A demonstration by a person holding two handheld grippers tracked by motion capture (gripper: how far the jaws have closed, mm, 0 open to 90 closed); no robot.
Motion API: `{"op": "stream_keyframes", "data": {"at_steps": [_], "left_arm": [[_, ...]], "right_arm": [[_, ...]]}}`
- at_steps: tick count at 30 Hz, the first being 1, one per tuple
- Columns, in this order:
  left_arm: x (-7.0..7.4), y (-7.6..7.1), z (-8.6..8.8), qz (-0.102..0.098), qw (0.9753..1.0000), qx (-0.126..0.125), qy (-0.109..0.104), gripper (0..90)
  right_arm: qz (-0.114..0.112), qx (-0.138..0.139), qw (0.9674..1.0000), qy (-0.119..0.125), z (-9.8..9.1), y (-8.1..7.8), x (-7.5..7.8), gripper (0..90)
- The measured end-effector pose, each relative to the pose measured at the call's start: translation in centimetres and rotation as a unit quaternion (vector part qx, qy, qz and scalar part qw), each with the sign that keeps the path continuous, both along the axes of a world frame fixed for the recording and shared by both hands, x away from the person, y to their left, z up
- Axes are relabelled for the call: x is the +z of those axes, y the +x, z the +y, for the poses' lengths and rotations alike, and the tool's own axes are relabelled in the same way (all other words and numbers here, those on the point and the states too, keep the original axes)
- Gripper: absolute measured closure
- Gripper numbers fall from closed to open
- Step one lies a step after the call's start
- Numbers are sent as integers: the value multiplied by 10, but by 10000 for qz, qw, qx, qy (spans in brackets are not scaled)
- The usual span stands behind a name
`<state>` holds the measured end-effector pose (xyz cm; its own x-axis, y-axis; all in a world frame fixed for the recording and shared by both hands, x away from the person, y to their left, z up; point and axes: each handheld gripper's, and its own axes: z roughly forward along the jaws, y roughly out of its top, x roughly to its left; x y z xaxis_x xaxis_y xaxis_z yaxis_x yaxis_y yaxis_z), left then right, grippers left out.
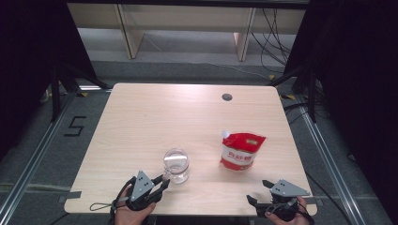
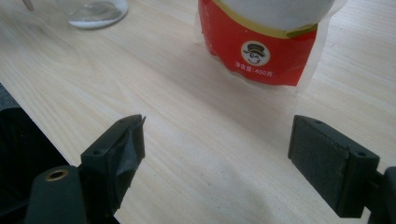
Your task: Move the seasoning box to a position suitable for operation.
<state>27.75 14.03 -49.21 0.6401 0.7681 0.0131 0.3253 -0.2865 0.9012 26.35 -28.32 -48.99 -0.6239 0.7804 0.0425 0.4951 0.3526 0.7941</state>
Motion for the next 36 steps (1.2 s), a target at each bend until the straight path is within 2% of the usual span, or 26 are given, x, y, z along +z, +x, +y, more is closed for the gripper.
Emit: {"op": "stream_keyframes", "data": {"at_steps": [2,3,4,7,8,9,10,11,12,13,14,15,16,17,18,21,24,25,26,28,30,31,32,34,36], "left_arm": [[0,2,3,38,10000,52,25,723],[0,4,3,-1,10000,70,-39,723],[0,7,8,-55,9999,88,82,723],[0,10,12,-81,9998,179,91,724],[1,13,15,-140,9995,168,210,724],[0,13,16,-87,9994,294,148,724],[0,17,19,-121,9992,320,190,725],[0,19,20,-115,9991,365,167,724],[0,19,20,-115,9991,365,167,722],[0,20,21,-87,9988,426,220,718],[0,20,21,-87,9988,426,220,716],[-1,23,20,-141,9990,359,206,716],[-2,23,18,-96,9989,383,271,718],[-1,24,18,-132,9987,373,323,725],[-1,26,19,-71,9990,352,266,731],[-2,28,20,-94,9993,297,225,733],[-1,28,21,-92,9993,246,268,734],[-1,29,22,-111,9993,202,302,734],[-1,29,22,-112,9994,156,276,734],[-1,28,21,-96,9997,111,189,734],[-1,27,21,-91,9997,47,240,734],[-2,27,21,-108,9998,21,181,734],[-1,27,22,-148,9995,-81,276,734],[-1,26,20,-104,9996,-133,207,734],[-1,25,18,-127,9993,-231,253,734]], "right_arm": [[-4,-2,10000,1,0,0,0,194],[-3,0,10000,4,0,0,0,194],[0,1,10000,3,0,0,0,194],[-6,0,10000,7,0,0,0,194],[10,16,10000,-3,0,0,0,194],[-17,37,10000,-6,0,1,0,194],[-50,20,10000,-7,0,1,0,194],[114,-39,9999,79,2,-1,0,194],[114,-39,9999,79,2,-1,0,194],[-78,101,9999,-6,0,2,-1,194],[-78,101,9999,-6,0,2,-1,194],[-85,85,9999,-30,0,2,-1,194],[-108,83,9999,-25,1,2,-1,194],[-111,79,9999,-33,1,2,-1,194],[-105,80,9999,-24,0,2,-1,194],[-48,90,9999,5,0,1,-1,194],[-78,103,9999,-6,0,2,-1,194],[-50,94,9999,4,0,1,-1,194],[10,53,10000,1,1,0,0,194],[-15,77,10000,11,1,1,0,195],[16,52,10000,-1,1,0,0,195],[-11,54,10000,-15,1,0,0,195],[-112,91,9999,-39,0,1,0,195],[-76,69,9999,-55,0,1,0,195],[-89,75,9999,-56,0,1,0,195]]}}
